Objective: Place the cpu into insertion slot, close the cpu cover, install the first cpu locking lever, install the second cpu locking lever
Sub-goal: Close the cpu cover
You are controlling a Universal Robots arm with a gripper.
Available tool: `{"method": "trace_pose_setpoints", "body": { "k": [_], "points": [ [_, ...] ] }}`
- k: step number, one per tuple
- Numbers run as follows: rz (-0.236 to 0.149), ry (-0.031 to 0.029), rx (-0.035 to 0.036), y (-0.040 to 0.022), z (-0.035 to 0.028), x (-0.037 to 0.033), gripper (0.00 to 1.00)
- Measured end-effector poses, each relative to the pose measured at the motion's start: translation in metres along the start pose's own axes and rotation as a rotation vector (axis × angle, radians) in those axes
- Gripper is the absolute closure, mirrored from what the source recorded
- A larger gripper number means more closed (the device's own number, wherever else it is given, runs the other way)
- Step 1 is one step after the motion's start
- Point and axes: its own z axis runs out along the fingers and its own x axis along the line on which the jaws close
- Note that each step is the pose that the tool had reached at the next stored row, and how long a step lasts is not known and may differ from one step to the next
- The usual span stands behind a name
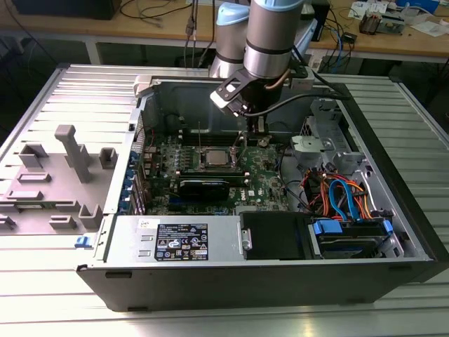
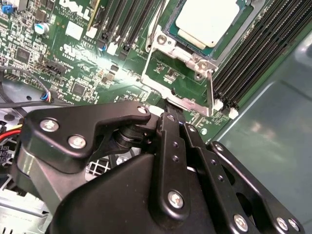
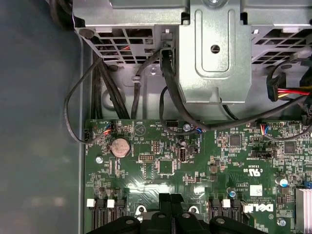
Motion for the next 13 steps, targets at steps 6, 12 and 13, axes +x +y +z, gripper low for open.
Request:
{"method": "trace_pose_setpoints", "body": {
  "k": [6, 12, 13],
  "points": [
    [0.000, 0.0000, 0.0000, -0.0029, 0.0000, 0.0000, 0.89],
    [0.000, -0.0001, 0.0000, -0.0064, 0.0000, 0.0000, 0.89],
    [0.000, -0.0001, 0.0000, -0.0069, 0.0000, 0.0001, 0.89]
  ]
}}
